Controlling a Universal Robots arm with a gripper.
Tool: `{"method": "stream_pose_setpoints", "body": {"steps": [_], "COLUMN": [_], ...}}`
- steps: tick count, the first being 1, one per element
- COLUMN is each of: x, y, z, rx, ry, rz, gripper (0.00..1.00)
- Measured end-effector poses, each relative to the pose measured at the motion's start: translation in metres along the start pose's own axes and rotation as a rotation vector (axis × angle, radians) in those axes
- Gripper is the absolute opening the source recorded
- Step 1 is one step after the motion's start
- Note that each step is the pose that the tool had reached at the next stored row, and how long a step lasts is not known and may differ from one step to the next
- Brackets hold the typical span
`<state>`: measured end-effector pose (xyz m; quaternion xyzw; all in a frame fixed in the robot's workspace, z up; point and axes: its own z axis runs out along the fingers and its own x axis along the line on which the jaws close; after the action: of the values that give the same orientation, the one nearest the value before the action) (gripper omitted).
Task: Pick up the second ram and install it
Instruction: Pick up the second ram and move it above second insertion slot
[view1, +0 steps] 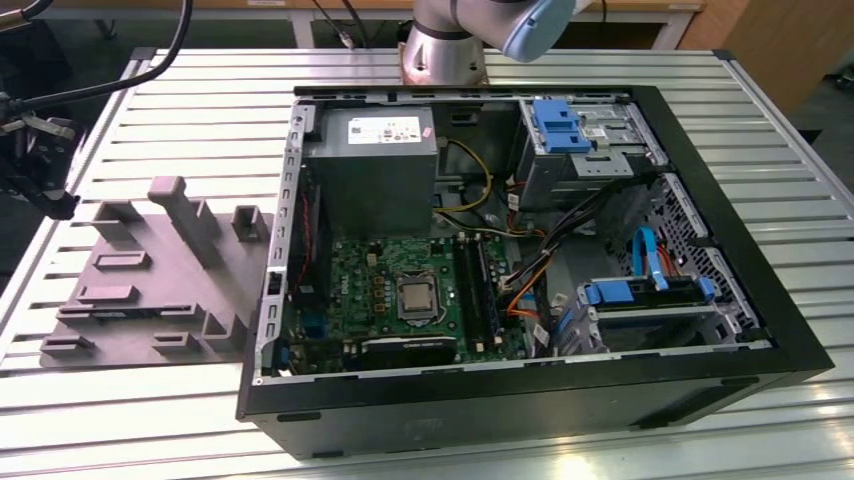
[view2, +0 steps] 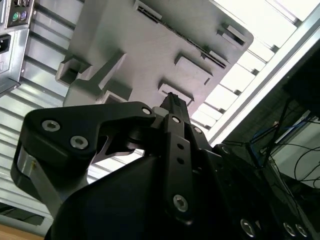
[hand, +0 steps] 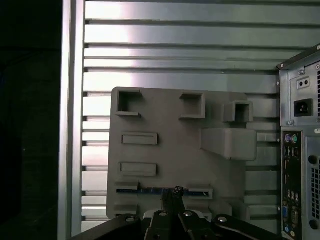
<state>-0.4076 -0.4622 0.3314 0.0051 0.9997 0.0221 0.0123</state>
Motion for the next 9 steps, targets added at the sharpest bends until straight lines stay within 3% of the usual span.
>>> {"method": "stream_pose_setpoints", "body": {"steps": [9], "x": [0.0001], "y": [0.0000], "z": [0.0002], "rx": [-0.0026], "ry": [0.0047], "rz": [-0.106], "gripper": [0.11]}}
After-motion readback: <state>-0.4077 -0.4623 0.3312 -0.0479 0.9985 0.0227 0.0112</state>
